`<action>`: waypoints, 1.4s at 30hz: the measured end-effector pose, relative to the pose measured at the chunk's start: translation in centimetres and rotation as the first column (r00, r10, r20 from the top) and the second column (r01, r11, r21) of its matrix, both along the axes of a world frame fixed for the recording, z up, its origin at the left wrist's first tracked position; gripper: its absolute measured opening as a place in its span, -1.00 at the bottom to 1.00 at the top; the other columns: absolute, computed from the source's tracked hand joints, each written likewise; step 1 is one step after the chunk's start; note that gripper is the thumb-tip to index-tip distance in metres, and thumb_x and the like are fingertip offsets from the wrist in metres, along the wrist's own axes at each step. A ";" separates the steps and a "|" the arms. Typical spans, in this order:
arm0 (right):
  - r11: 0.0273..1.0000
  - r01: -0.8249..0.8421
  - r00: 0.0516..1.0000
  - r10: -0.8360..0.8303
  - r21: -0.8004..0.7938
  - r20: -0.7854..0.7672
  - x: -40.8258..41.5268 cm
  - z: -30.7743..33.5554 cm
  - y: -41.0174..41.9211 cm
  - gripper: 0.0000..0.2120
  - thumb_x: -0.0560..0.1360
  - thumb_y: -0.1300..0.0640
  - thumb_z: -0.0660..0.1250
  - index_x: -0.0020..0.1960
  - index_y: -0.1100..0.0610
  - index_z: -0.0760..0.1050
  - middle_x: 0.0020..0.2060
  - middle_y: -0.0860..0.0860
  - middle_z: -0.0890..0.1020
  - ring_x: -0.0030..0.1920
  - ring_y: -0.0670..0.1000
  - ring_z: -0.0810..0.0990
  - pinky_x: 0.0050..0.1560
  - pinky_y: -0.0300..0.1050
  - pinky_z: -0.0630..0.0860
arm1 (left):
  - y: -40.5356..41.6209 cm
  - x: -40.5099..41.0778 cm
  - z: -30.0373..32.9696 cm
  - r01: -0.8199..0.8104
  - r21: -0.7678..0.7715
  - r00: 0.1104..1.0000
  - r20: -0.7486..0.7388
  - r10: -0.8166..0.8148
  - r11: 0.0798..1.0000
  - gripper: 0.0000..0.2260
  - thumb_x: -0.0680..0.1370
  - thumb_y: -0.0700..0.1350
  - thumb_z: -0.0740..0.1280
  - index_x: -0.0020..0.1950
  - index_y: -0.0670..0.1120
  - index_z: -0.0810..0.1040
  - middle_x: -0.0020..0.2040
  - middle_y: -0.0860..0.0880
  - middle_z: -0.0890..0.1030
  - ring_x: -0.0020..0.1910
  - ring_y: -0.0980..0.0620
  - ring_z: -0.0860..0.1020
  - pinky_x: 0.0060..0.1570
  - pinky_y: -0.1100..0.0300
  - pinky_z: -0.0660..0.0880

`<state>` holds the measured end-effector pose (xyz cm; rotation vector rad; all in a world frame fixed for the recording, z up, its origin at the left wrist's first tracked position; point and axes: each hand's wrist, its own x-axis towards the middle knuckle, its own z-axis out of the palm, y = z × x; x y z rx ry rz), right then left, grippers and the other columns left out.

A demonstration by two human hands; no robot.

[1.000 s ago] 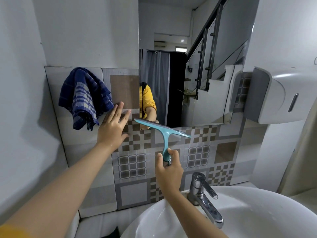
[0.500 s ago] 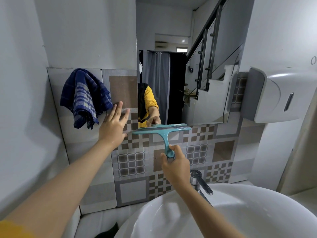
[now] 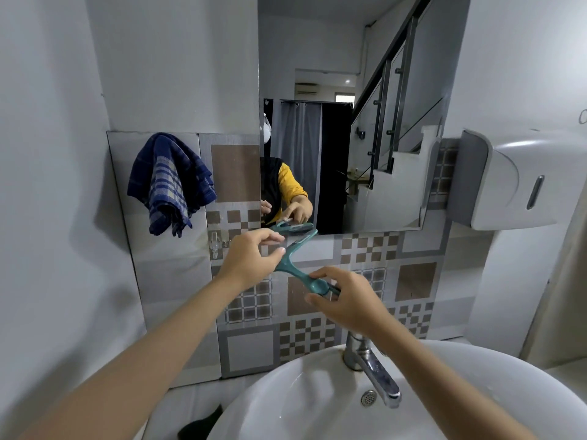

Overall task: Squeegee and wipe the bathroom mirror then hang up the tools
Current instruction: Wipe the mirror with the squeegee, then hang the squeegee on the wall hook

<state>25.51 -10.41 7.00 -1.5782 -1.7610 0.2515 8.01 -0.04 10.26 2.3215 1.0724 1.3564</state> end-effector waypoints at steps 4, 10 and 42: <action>0.991 -0.127 0.980 0.132 -0.040 0.147 0.7 2.4 -0.5 -0.65 0.44 0.02 0.47 0.20 -0.02 0.53 -0.12 -0.16 0.57 -0.22 -0.16 0.61 -0.23 -0.33 0.59 | -1.0 -0.7 0.4 0.158 -0.161 0.973 -0.144 -0.181 0.974 -0.91 0.43 -0.08 0.43 -0.09 0.02 0.63 -0.02 0.09 0.64 0.01 0.17 0.54 0.03 0.22 0.43; 0.975 -0.212 0.939 0.220 -0.060 0.264 1.7 5.9 0.5 -0.69 0.36 0.00 0.53 0.08 -0.08 0.56 -0.23 -0.12 0.63 -0.29 -0.13 0.59 -0.27 -0.32 0.55 | -1.8 -2.7 1.8 0.262 -0.294 0.928 -0.185 -0.324 0.919 -0.90 0.42 -0.26 0.43 -0.16 -0.06 0.66 -0.16 0.05 0.67 -0.12 0.16 0.62 -0.05 0.32 0.52; 0.939 -0.311 0.924 0.335 0.148 -0.187 -12.4 -0.2 14.5 -0.24 0.36 0.37 0.50 0.46 0.10 0.27 -0.06 -0.11 0.50 -0.07 0.07 0.60 -0.03 -0.05 0.64 | 1.9 -11.2 -8.7 0.034 -0.309 0.975 0.217 0.036 0.950 -0.65 0.40 -0.31 0.44 -0.03 0.09 0.46 -0.12 0.01 0.56 -0.31 0.14 0.57 -0.36 0.31 0.53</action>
